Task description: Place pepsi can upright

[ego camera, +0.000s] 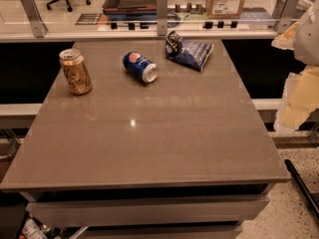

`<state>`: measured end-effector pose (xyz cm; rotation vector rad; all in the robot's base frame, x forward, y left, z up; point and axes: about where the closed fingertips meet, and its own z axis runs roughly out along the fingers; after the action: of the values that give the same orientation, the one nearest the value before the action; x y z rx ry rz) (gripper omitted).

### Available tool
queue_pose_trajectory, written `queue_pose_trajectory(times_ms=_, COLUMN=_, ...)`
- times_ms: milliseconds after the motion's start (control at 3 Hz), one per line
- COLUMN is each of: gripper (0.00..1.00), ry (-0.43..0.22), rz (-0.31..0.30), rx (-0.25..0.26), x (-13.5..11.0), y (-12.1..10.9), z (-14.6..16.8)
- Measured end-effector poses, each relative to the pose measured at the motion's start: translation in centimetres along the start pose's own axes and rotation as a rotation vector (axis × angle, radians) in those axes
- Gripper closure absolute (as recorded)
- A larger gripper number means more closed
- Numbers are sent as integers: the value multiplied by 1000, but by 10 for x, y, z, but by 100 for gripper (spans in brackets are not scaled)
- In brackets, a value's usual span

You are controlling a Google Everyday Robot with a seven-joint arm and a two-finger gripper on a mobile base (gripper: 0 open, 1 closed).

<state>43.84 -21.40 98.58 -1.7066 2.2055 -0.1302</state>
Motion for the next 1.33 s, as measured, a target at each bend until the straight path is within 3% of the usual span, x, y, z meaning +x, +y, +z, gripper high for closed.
queue_pose_trajectory(times_ms=333, gripper=0, ry=0, rz=0, rx=0, x=0, y=0, z=0)
queue_pose_trajectory(times_ms=667, gripper=0, ry=-49, rz=58, rx=10, x=-4, y=-7, z=-3)
queue_pose_trajectory(times_ms=1333, gripper=0, ry=-202, rz=252, rx=25, x=-36, y=-37, z=-1)
